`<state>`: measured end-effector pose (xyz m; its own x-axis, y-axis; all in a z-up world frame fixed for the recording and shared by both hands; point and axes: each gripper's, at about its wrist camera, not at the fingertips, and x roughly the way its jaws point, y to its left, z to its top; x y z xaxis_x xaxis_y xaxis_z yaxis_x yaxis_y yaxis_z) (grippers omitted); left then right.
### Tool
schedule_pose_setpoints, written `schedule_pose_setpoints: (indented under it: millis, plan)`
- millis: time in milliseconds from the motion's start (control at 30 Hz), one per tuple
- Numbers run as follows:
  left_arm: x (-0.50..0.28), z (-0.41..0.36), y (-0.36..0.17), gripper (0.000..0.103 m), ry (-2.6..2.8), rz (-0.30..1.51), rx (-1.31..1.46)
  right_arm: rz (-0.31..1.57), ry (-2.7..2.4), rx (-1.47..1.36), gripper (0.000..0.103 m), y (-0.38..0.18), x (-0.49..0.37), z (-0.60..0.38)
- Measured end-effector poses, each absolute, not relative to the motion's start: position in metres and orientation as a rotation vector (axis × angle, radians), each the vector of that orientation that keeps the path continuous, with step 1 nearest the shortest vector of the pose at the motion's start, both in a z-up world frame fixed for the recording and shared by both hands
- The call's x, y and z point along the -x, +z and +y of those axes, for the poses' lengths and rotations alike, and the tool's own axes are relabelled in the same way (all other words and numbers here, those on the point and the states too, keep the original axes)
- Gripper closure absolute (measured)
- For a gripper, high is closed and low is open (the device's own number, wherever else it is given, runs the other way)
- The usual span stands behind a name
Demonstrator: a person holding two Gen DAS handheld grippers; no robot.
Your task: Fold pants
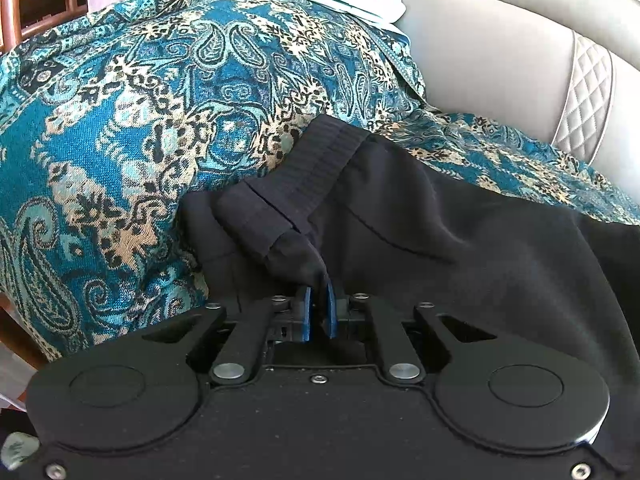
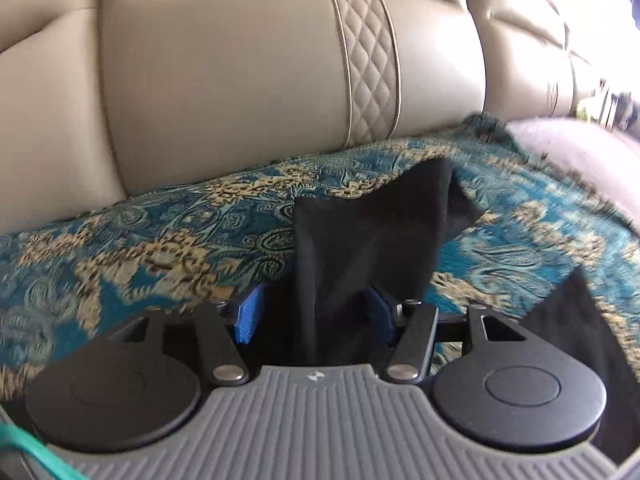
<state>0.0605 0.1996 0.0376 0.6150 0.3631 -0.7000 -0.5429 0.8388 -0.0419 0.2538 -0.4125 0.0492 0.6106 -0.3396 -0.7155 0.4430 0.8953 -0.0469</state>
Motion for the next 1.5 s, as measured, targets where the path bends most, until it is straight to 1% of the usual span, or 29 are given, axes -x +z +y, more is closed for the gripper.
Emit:
schedule_pose_setpoints:
  millis: [33, 67, 167, 333, 600, 833, 1133, 1267, 1367, 1400, 1433, 1467, 1500]
  plan:
    - [-0.061, 0.2, 0.038, 0.093, 0.531, 0.744, 0.263, 0.791, -0.47, -0.142, 0.079, 0.051, -0.257, -0.416]
    - [-0.061, 0.2, 0.038, 0.093, 0.532, 0.745, 0.266, 0.793, -0.5, -0.137, 0.095, 0.053, -0.258, -0.419]
    - [-0.062, 0.203, 0.037, 0.093, 0.531, 0.747, 0.274, 0.757, -0.531, -0.197, 0.098, 0.063, -0.245, -0.435]
    - [-0.063, 0.206, 0.037, 0.093, 0.526, 0.754, 0.283, 0.704, -0.603, -0.171, 0.098, 0.079, -0.202, -0.458]
    - [-0.065, 0.217, 0.04, 0.091, 0.505, 0.798, 0.349, 0.685, -0.674, -0.285, 0.099, 0.09, -0.12, -0.502]
    - [-0.067, 0.223, 0.041, 0.091, 0.48, 0.839, 0.361, 0.714, -0.734, -0.358, 0.099, 0.074, -0.062, -0.517]
    - [-0.071, 0.217, 0.042, 0.091, 0.459, 0.865, 0.269, 0.716, -0.796, -0.456, 0.1, 0.061, -0.008, -0.527]
    - [-0.07, 0.218, 0.042, 0.091, 0.453, 0.866, 0.264, 0.692, -0.808, -0.527, 0.101, 0.054, 0.015, -0.536]
    - [-0.069, 0.217, 0.042, 0.091, 0.454, 0.863, 0.261, 0.619, -0.74, -0.588, 0.1, 0.05, 0.031, -0.538]
    - [-0.069, 0.216, 0.042, 0.091, 0.456, 0.861, 0.261, 0.595, -0.712, -0.611, 0.099, 0.051, 0.035, -0.539]
    - [-0.069, 0.216, 0.042, 0.091, 0.458, 0.859, 0.261, 0.573, -0.693, -0.628, 0.095, 0.053, 0.037, -0.54]
    - [-0.069, 0.216, 0.041, 0.091, 0.46, 0.856, 0.261, 0.546, -0.675, -0.642, 0.088, 0.056, 0.038, -0.542]
    - [-0.069, 0.216, 0.041, 0.091, 0.462, 0.854, 0.26, 0.516, -0.66, -0.663, 0.087, 0.058, 0.039, -0.544]
